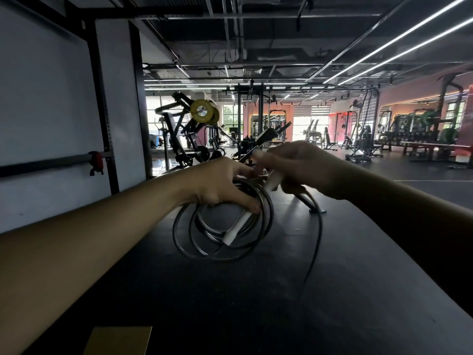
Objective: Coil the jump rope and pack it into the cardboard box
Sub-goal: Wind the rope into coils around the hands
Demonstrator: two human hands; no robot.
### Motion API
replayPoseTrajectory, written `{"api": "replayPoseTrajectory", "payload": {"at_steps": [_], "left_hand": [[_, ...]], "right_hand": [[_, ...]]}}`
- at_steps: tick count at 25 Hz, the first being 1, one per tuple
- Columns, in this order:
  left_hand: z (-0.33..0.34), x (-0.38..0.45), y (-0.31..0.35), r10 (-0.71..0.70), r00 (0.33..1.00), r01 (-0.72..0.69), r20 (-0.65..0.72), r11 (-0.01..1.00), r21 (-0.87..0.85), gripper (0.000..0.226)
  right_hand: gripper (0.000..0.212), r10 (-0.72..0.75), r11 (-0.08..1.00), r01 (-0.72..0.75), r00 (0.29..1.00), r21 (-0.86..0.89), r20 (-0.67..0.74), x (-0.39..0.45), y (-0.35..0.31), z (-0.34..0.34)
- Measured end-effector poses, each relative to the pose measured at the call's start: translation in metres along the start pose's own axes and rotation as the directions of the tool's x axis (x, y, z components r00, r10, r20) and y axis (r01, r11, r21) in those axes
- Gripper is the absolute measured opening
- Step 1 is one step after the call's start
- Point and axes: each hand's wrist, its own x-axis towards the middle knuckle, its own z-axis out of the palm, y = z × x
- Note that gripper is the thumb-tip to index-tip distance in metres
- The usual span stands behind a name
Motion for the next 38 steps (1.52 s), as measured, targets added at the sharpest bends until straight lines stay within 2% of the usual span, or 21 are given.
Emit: {"api": "replayPoseTrajectory", "payload": {"at_steps": [3,5,8,10,13,15,17,18,20,26,29,31,34,35,36,38], "left_hand": [[-0.005,-0.005,0.000,-0.009,1.000,0.009,0.020,1.000,0.025,0.025],[-0.008,-0.008,-0.002,0.012,0.999,-0.013,-0.033,1.000,-0.019,0.023],[-0.003,-0.004,-0.005,-0.031,0.967,-0.047,-0.252,0.954,-0.295,0.023],[0.002,0.002,-0.010,-0.092,0.922,-0.121,-0.376,0.854,-0.506,0.026],[0.004,0.011,-0.014,-0.166,0.814,-0.281,-0.557,0.727,-0.626,0.021],[0.008,0.013,-0.009,-0.239,0.737,-0.330,-0.633,0.689,-0.645,0.028],[0.014,0.017,-0.002,-0.321,0.671,-0.349,-0.669,0.658,-0.667,0.032],[0.017,0.018,0.000,-0.362,0.640,-0.355,-0.677,0.642,-0.679,0.029],[0.019,0.018,0.001,-0.426,0.602,-0.358,-0.675,0.612,-0.705,0.020],[0.024,0.011,0.001,-0.419,0.638,-0.359,-0.646,0.579,-0.731,0.013],[0.021,0.008,-0.007,-0.374,0.697,-0.320,-0.612,0.601,-0.732,0.016],[0.014,0.006,-0.022,-0.337,0.745,-0.261,-0.576,0.647,-0.717,0.044],[-0.006,-0.005,-0.042,-0.311,0.787,-0.150,-0.533,0.742,-0.654,0.126],[-0.014,-0.009,-0.045,-0.286,0.800,-0.107,-0.527,0.797,-0.595,0.146],[-0.023,-0.014,-0.043,-0.241,0.816,-0.067,-0.526,0.864,-0.499,0.154],[-0.039,-0.020,-0.030,-0.088,0.876,0.008,-0.475,0.985,-0.170,0.140]], "right_hand": [[0.062,0.109,0.994,-0.108,0.989,0.013,-0.104,-0.001,0.004,-0.010],[0.076,0.191,0.981,-0.193,0.973,-0.001,-0.128,-0.001,0.009,-0.016],[0.083,0.183,0.983,-0.179,0.971,0.040,-0.154,-0.005,0.012,-0.011],[0.080,0.136,0.991,-0.132,0.975,0.035,-0.173,-0.004,0.014,-0.001],[0.080,0.147,0.979,-0.118,0.974,0.165,-0.170,-0.004,0.019,0.021],[0.064,0.103,0.977,-0.068,0.981,0.204,-0.166,0.000,0.022,0.034],[0.034,0.014,0.965,0.037,0.981,0.260,-0.194,0.001,0.019,0.048],[0.026,0.009,0.945,0.077,0.965,0.318,-0.262,0.003,0.017,0.053],[0.024,0.003,0.907,0.160,0.924,0.390,-0.383,0.009,0.016,0.055],[0.020,-0.009,0.897,0.197,0.904,0.396,-0.428,0.014,0.007,0.053],[0.018,-0.037,0.935,0.186,0.898,0.302,-0.438,0.018,0.009,0.047],[0.020,-0.055,0.966,0.152,0.911,0.208,-0.409,0.020,0.010,0.039],[0.028,-0.089,0.995,0.097,0.936,0.008,-0.342,0.020,0.008,0.025],[0.027,-0.096,0.995,0.083,0.945,-0.055,-0.312,0.021,0.007,0.020],[0.027,-0.101,0.991,0.072,0.955,-0.113,-0.278,0.021,0.006,0.017],[0.027,-0.114,0.972,0.068,0.973,-0.223,-0.201,0.021,0.004,0.011]]}}
